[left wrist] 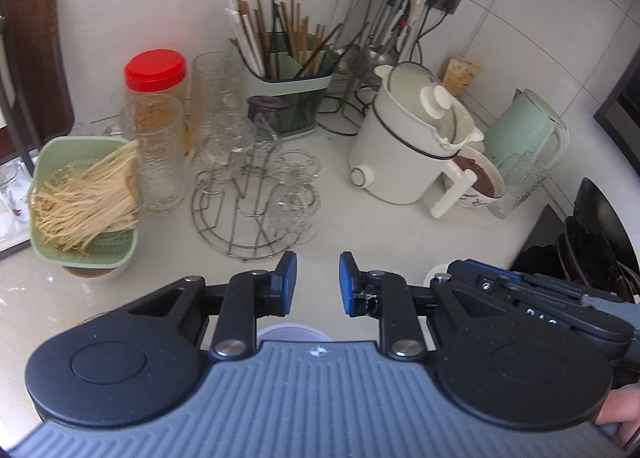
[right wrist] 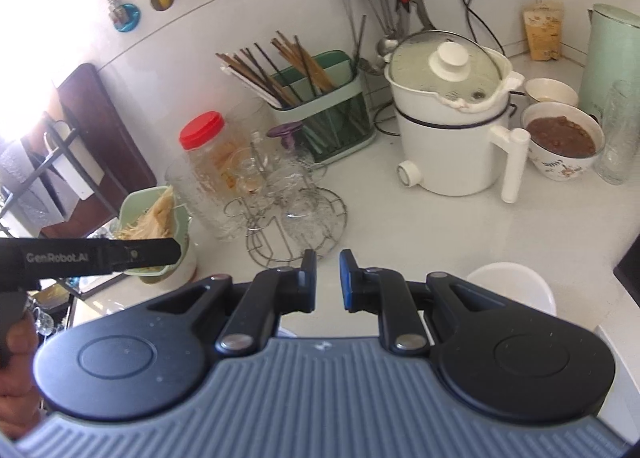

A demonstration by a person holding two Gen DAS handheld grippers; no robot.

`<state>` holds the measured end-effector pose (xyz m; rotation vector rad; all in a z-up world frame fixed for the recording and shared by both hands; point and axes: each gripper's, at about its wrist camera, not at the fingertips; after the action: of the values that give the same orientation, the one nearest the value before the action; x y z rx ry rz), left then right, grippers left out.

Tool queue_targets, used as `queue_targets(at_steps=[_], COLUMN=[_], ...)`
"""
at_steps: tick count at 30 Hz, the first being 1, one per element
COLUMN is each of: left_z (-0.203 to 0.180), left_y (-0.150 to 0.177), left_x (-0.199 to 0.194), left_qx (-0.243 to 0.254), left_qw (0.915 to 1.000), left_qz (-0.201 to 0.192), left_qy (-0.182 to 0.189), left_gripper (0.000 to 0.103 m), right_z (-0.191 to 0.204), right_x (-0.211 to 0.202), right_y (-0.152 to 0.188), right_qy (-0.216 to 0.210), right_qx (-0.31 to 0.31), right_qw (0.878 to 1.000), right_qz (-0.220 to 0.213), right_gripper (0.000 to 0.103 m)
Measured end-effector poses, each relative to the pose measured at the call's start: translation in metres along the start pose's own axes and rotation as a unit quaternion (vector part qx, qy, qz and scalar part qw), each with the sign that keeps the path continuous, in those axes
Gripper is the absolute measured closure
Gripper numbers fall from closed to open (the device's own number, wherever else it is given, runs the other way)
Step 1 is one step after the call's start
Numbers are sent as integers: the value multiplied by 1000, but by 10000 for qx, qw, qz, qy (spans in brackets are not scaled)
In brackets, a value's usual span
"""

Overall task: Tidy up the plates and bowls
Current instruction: 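Move both grippers toward the white bowl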

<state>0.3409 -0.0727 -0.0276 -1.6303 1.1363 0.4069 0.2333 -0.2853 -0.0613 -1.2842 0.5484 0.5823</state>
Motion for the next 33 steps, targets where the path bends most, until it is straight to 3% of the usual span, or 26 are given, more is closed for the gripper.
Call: queue_targets(at_steps=[16, 24, 30, 33], left_z=[-39, -63, -78, -83], left_y=[13, 21, 24, 25], left_x=[63, 96, 129, 147], left_qx=[411, 787, 870, 897], left_qw=[9967, 9919, 9880, 9859], left_qz=[623, 942, 1235, 1394], left_qy=[305, 336, 323, 226], left_gripper=[77, 61, 46, 46], right_z=[-47, -75, -93, -98], right_x=[-8, -7, 0, 6], right_y=[21, 31, 35, 34], right_qy=[625, 1029, 1062, 1037], right_qx=[495, 827, 955, 964], right_qw=[9967, 9911, 9893, 9895], right_qz=[128, 174, 311, 306], right_gripper=[87, 87, 87, 87])
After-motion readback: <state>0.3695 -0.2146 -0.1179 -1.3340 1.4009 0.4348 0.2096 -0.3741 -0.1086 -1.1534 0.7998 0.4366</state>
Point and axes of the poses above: each gripper's, at about its wrist camera, not at the fingertips, and x roughly the way its jaws point, z to its left, y to its underside, and after that the axes turned 11 degrees about -x, right-handed
